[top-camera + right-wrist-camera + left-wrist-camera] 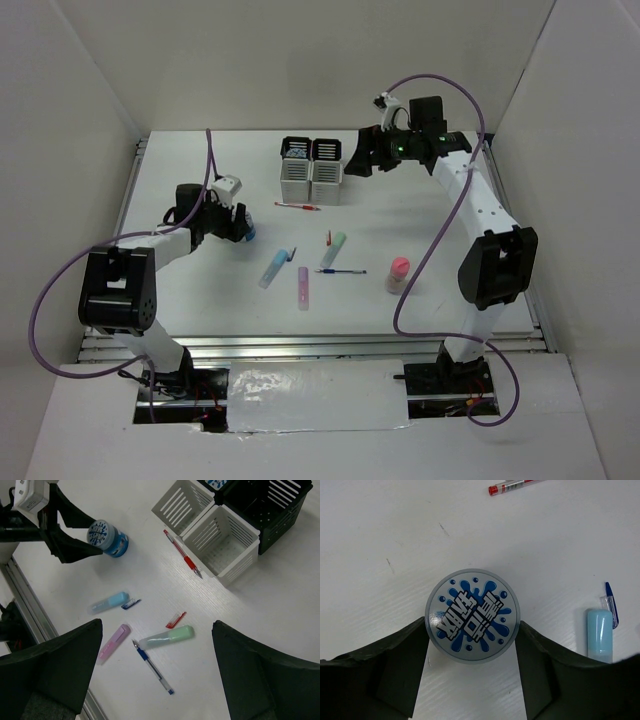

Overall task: Sort the stationery into containers
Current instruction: Pick up the stationery from the center of the board.

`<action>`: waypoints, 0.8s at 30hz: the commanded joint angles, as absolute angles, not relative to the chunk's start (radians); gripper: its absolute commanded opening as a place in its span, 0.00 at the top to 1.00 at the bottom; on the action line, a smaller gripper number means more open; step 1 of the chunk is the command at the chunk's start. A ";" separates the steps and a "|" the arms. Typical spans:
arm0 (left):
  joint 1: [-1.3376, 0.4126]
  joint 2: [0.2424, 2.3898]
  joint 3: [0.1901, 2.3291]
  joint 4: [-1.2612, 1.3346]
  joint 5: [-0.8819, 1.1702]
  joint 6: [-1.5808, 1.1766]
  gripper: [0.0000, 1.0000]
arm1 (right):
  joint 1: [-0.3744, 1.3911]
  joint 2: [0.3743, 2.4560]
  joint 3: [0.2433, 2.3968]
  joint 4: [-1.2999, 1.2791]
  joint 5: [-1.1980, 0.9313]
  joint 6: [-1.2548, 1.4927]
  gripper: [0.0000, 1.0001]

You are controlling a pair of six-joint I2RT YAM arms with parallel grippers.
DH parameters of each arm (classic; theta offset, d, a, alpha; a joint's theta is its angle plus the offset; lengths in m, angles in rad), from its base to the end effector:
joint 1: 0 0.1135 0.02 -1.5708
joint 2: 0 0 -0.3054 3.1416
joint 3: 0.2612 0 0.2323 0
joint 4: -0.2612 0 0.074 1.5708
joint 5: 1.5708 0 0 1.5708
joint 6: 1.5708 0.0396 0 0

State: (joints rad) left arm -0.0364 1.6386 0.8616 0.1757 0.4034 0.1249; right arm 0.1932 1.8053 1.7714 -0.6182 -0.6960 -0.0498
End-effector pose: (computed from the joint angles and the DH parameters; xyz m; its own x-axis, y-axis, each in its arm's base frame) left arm 0.3330 -0.0277 0.2412 -0.5165 0.1335 -0.8458 0.4246 0.8977 -0.1176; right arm 0.3879 0.1018 0.3995 -0.5626 -0.1490 -0.8132 -0.6763 0.6487 0.3490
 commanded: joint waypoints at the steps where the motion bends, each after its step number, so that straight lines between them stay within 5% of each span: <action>1: -0.038 1.644 0.893 0.198 0.399 0.115 0.28 | 0.187 1.789 1.752 -0.614 -0.718 -0.063 0.04; 13: -0.028 1.623 0.969 0.172 0.431 0.110 0.49 | 0.186 1.753 1.674 -0.591 -0.723 -0.066 0.06; 24: -0.011 1.588 0.972 0.186 0.451 0.092 0.58 | 0.184 1.741 1.638 -0.577 -0.724 -0.067 0.07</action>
